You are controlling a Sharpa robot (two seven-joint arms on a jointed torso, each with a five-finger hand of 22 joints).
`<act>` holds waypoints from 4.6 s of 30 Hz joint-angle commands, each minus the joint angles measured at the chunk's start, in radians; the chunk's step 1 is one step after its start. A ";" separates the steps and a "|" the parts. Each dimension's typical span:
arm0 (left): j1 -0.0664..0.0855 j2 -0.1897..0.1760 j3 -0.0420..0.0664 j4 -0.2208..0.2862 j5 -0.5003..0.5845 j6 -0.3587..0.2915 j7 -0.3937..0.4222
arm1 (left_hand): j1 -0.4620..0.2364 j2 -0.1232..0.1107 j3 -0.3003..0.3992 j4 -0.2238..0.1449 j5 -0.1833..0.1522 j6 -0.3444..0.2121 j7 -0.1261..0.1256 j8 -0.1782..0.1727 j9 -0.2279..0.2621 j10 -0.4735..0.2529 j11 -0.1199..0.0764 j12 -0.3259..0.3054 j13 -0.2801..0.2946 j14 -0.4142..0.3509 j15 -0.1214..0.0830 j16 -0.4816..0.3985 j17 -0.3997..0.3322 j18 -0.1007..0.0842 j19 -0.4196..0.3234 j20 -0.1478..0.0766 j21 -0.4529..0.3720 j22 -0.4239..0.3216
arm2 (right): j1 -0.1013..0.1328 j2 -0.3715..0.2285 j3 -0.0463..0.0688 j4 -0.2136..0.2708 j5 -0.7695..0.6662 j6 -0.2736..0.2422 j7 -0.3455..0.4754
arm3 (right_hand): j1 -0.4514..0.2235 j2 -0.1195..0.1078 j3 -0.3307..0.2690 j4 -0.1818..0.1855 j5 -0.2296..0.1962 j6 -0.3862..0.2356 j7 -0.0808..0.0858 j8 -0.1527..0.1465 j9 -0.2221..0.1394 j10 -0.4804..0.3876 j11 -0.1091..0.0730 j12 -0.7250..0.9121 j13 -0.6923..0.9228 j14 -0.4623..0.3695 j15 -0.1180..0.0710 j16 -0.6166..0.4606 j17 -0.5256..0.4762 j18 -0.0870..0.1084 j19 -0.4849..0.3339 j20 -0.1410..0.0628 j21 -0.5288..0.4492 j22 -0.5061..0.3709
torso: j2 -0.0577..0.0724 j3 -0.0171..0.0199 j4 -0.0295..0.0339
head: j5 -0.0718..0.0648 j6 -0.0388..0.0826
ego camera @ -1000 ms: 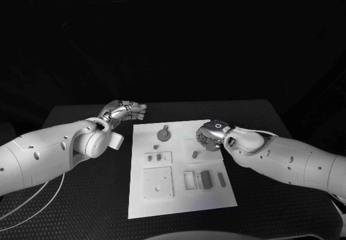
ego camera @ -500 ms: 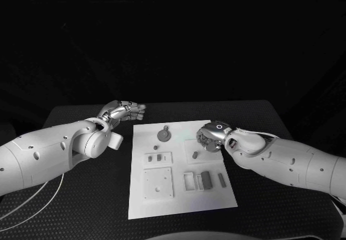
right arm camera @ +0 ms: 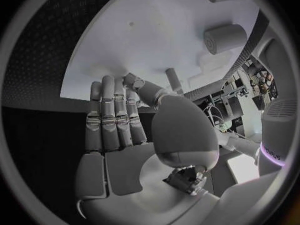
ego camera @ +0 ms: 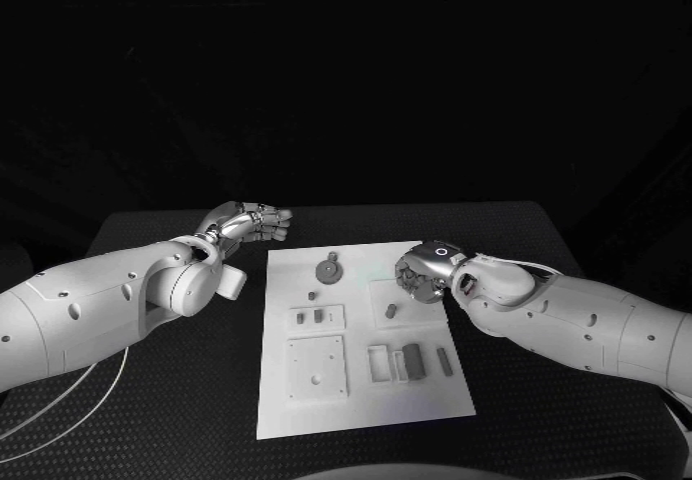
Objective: Assemble the parts on the task board
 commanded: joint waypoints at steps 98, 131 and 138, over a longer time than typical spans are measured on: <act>0.009 0.022 0.001 -0.028 0.011 0.009 0.002 | 0.007 -0.006 0.001 -0.007 -0.001 -0.009 0.041 0.003 0.002 0.006 0.001 0.006 -0.009 -0.003 -0.002 -0.010 0.001 0.011 0.005 0.000 0.002 -0.008 | -0.014 0.148 -0.083 0.223 0.009 0.160 0.027 | -0.017 0.010 -0.004 -0.001 0.000 0.001 0.001 -0.008 0.001 0.006 0.001 -0.006 0.002 0.002 -0.001 0.000 0.008 0.013 0.001 -0.001 0.009 0.025 | -0.001 -0.0018 -0.0013 | 0.117 -0.045; 0.009 0.024 0.001 -0.030 0.011 0.012 -0.001 | 0.007 -0.006 0.001 -0.007 -0.001 -0.010 0.041 0.003 0.002 0.005 0.001 0.006 -0.012 -0.007 -0.002 -0.012 0.001 0.010 0.006 -0.001 0.002 -0.010 | -0.023 0.162 -0.087 0.204 -0.026 0.156 0.023 | -0.017 0.009 -0.004 -0.001 0.000 0.002 0.001 -0.008 0.003 0.008 0.000 -0.007 0.002 0.003 -0.002 0.000 0.010 0.013 0.001 -0.001 0.011 0.025 | 0.000 -0.0016 -0.0023 | 0.115 -0.047; 0.009 0.023 0.001 -0.030 0.011 0.012 -0.002 | 0.007 -0.006 0.001 -0.007 -0.001 -0.010 0.041 0.003 0.002 0.005 0.002 0.006 -0.012 -0.008 -0.002 -0.013 0.001 0.010 0.006 -0.001 0.002 -0.010 | -0.026 0.165 -0.096 0.203 -0.025 0.190 0.020 | -0.017 0.009 -0.004 -0.001 0.000 0.002 0.001 -0.008 0.003 0.008 0.000 -0.007 0.003 0.002 -0.002 -0.001 0.010 0.013 0.001 -0.001 0.011 0.025 | -0.001 -0.0018 -0.0016 | 0.113 -0.051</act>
